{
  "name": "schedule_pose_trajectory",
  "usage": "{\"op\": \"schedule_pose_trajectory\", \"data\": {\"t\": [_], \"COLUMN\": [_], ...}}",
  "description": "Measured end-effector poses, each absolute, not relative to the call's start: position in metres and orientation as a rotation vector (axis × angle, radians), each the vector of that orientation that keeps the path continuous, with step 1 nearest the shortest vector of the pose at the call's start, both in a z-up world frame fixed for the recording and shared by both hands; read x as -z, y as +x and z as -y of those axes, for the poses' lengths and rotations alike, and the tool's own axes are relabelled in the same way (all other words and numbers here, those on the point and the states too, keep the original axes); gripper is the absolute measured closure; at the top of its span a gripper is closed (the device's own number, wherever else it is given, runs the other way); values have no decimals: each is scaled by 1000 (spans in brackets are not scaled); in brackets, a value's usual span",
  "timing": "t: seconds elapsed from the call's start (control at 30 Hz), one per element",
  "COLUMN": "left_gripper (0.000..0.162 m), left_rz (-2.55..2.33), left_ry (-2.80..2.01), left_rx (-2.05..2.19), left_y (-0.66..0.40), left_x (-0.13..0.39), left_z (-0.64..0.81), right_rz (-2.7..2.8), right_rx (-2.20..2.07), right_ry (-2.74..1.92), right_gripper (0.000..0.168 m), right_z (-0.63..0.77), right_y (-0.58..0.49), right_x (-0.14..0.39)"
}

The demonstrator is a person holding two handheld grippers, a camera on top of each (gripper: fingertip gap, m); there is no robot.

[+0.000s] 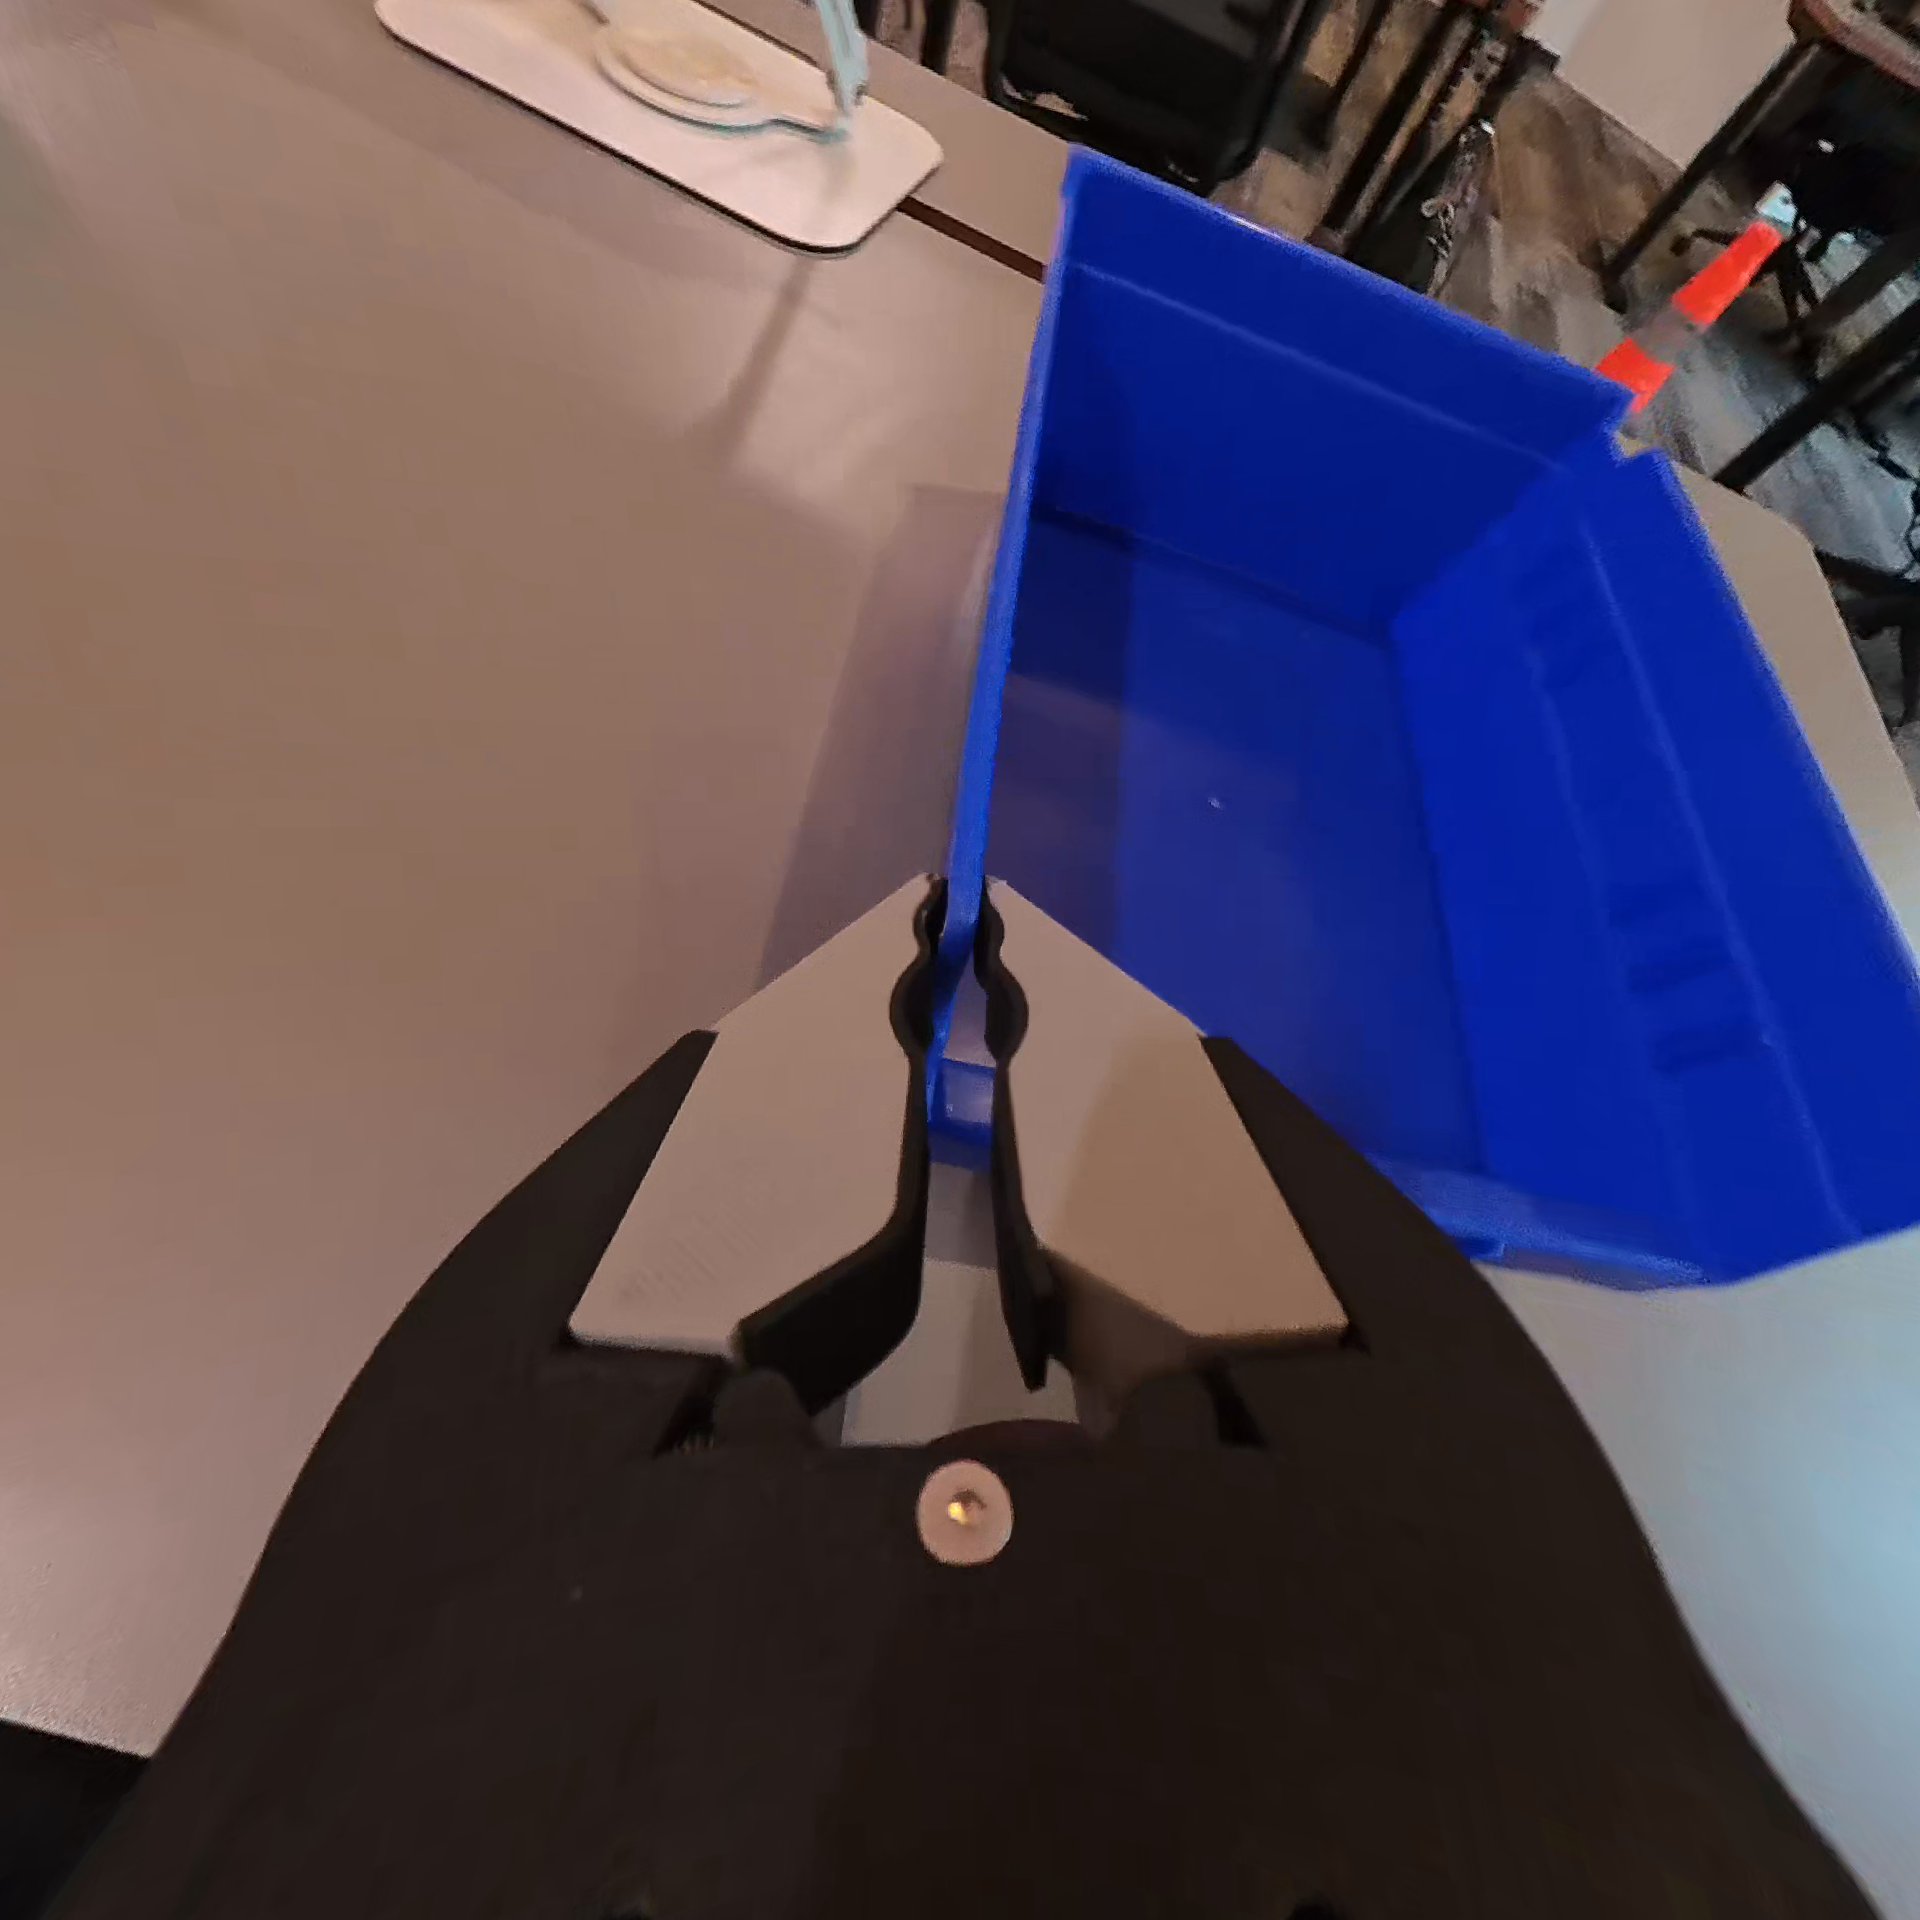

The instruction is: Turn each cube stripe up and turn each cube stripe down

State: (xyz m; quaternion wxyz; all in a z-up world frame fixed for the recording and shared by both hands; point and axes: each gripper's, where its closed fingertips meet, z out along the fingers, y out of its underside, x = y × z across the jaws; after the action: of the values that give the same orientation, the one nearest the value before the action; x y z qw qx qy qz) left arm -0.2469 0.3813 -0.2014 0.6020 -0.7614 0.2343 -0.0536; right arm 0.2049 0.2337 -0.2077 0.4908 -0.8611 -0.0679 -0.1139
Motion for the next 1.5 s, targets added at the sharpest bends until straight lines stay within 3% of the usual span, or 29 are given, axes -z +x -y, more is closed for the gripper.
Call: {"op": "schedule_pose_trajectory", "data": {"t": [0.37,0.4,0.47,0.5,0.7,0.8,1.0,1.17,1.37,1.5], "left_gripper": [146,140,106,93,74,74,76,90,104,96], "left_rz": [-592,-586,-572,-560,-481,-461,-657,-686,-643,-575], "left_ry": [-1769,-1759,-1698,-1663,-1623,-1644,-1900,-1848,-1864,-1895], "left_rx": [205,254,382,425,471,499,345,298,287,385], "left_y": [-223,-222,-218,-220,-256,-268,-294,-302,-312,-304], "left_x": [199,195,176,164,122,124,180,201,223,223], "left_z": [-362,-357,-341,-333,-320,-329,-346,-344,-355,-351], "right_rz": [154,156,157,160,349,499,681,763,678,649], "right_rx": [300,287,245,228,-51,-162,-171,-193,-312,-299], "right_ry": [-2073,-2050,-1974,-1929,-1824,-1872,-1923,-1893,-1871,-1846], "right_gripper": [165,158,128,121,95,91,91,90,89,89], "right_z": [-236,-235,-230,-227,-236,-263,-331,-375,-389,-389], "right_y": [196,193,185,179,97,51,6,-11,-3,6], "right_x": [206,201,181,167,124,142,189,215,209,205]}}
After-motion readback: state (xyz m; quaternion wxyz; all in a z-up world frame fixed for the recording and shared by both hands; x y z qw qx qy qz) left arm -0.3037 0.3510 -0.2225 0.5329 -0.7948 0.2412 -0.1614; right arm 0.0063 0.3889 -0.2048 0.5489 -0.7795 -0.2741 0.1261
